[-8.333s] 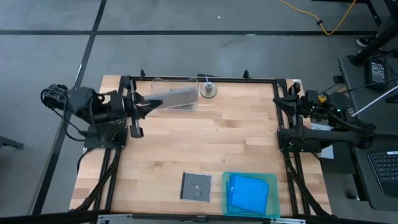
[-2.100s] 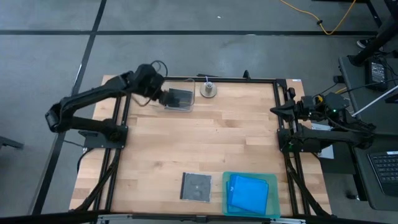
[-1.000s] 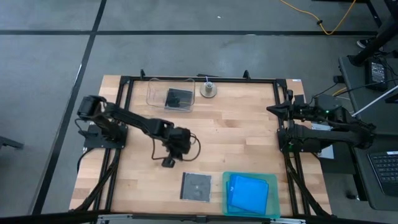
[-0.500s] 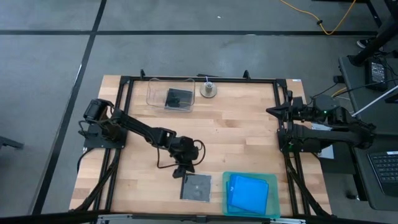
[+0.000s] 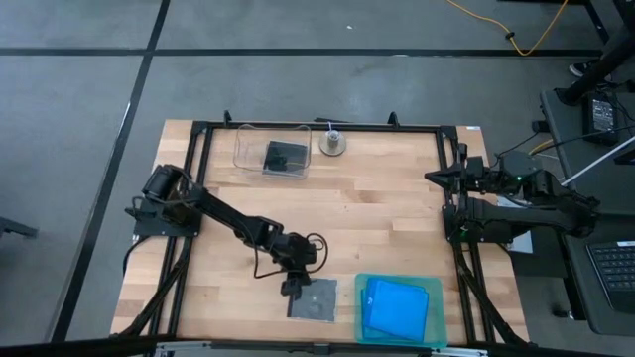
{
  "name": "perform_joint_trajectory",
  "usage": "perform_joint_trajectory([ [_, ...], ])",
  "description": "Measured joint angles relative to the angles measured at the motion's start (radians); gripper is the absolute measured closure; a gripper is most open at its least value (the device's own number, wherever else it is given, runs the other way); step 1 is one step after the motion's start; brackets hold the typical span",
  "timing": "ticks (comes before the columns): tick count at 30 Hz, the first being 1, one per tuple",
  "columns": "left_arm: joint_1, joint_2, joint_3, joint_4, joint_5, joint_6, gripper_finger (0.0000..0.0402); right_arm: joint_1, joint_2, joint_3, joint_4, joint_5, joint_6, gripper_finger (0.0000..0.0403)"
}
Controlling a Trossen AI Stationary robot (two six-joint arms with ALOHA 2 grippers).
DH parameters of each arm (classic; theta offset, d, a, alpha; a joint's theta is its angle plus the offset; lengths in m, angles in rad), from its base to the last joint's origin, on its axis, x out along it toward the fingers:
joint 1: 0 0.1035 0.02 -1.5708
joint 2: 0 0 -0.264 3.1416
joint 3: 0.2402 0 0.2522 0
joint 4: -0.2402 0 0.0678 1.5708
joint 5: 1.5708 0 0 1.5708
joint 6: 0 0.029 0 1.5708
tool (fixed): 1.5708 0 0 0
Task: Pick & place jewel cases by type
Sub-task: Put the black cd case into the transparent bin
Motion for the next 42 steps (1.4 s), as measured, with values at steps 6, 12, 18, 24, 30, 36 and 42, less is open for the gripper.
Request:
perform_joint_trajectory([
  [6,-0.032,0.041,0.0,-0.011,-0.017,0.024,0.04,0.0,0.0,0.0,0.0,0.0,-0.032,0.0391],
  [12,-0.029,0.043,0.0,-0.07,-0.113,0.061,0.04,0.0,0.0,0.0,0.0,0.0,0.023,0.0391],
  [18,0.012,0.037,0.005,-0.157,-0.175,0.114,0.0399,0.0,0.0,0.0,0.0,0.0,0.072,0.0391],
  [24,0.096,0.038,0.004,-0.171,-0.252,0.159,0.0399,0.0,0.0,0.0,0.0,0.0,0.125,0.0391],
  [30,0.228,0.039,0.003,-0.181,-0.307,0.178,0.0399,0.0,0.0,0.0,0.0,0.0,0.127,0.0391],
  [36,0.371,0.04,0.002,-0.182,-0.35,0.214,0.0399,0.0,0.0,0.0,0.0,0.0,0.127,0.0391],
  [42,0.47,0.042,0.001,-0.178,-0.342,0.254,0.04,0.0,0.0,-0.005,0.005,0.001,0.126,0.0391],
])
